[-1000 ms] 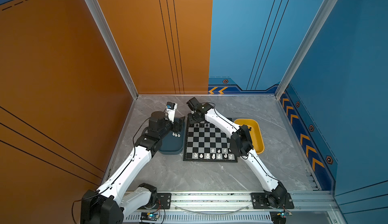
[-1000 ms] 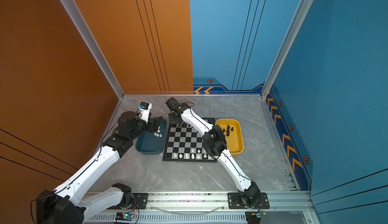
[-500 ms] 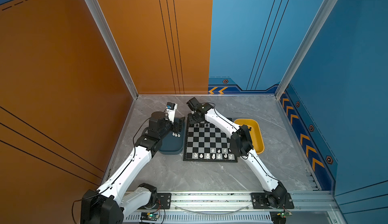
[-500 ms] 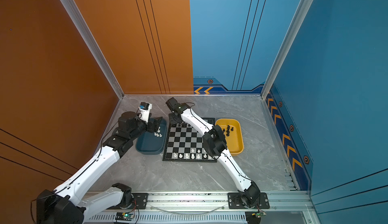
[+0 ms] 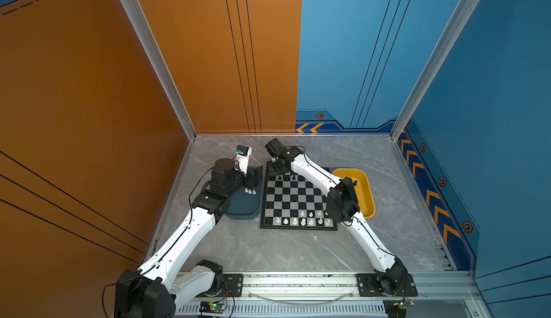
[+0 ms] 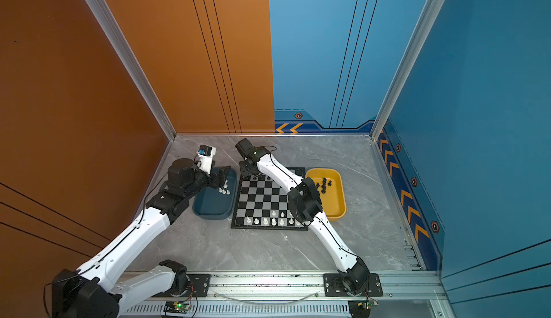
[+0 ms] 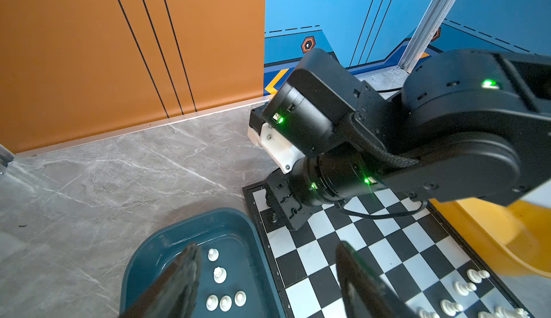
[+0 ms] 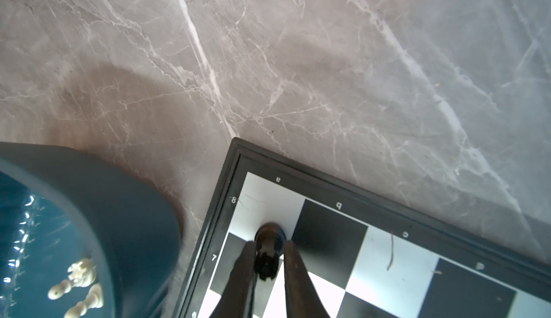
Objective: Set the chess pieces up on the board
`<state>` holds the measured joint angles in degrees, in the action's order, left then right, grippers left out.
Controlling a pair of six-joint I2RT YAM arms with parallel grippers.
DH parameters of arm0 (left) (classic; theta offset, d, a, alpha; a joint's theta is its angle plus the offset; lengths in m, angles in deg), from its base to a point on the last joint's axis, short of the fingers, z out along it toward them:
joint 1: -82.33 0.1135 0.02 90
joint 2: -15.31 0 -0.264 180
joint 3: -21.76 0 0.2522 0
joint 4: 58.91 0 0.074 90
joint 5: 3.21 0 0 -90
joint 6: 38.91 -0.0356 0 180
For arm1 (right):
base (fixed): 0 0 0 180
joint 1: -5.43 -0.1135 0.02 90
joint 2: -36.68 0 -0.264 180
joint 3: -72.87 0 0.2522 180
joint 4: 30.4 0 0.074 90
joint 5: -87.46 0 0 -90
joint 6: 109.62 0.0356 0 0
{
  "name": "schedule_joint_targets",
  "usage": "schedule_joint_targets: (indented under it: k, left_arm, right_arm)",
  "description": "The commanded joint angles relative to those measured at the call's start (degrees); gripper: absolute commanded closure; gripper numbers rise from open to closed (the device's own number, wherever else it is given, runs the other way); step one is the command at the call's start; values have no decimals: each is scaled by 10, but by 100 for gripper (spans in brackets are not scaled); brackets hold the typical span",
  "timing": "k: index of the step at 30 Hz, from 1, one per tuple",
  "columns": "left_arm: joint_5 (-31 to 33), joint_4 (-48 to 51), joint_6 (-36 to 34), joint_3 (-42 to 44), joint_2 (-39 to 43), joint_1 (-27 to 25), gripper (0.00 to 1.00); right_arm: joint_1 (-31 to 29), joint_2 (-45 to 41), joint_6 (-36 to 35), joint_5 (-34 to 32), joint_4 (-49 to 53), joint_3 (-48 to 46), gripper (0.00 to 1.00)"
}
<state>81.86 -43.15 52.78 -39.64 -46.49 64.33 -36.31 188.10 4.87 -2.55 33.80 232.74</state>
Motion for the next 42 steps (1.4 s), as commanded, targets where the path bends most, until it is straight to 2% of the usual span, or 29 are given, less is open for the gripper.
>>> schedule_joint_targets:
  k: [1, 11, 21, 42]
  left_arm:
    - [10, -4, -9, 10, 11, 2, 27]
    - [10, -4, -10, 10, 12, 2, 27]
    - [10, -5, -11, 10, 11, 2, 27]
    - [11, -6, -13, 12, 9, 3, 27]
  right_arm:
    - [-1, 9, 9, 4, 1, 19, 77]
    - [1, 10, 16, 14, -4, 18, 76]
    - [1, 12, 18, 16, -9, 19, 87]
    - [0, 18, 12, -9, -24, 21, 88]
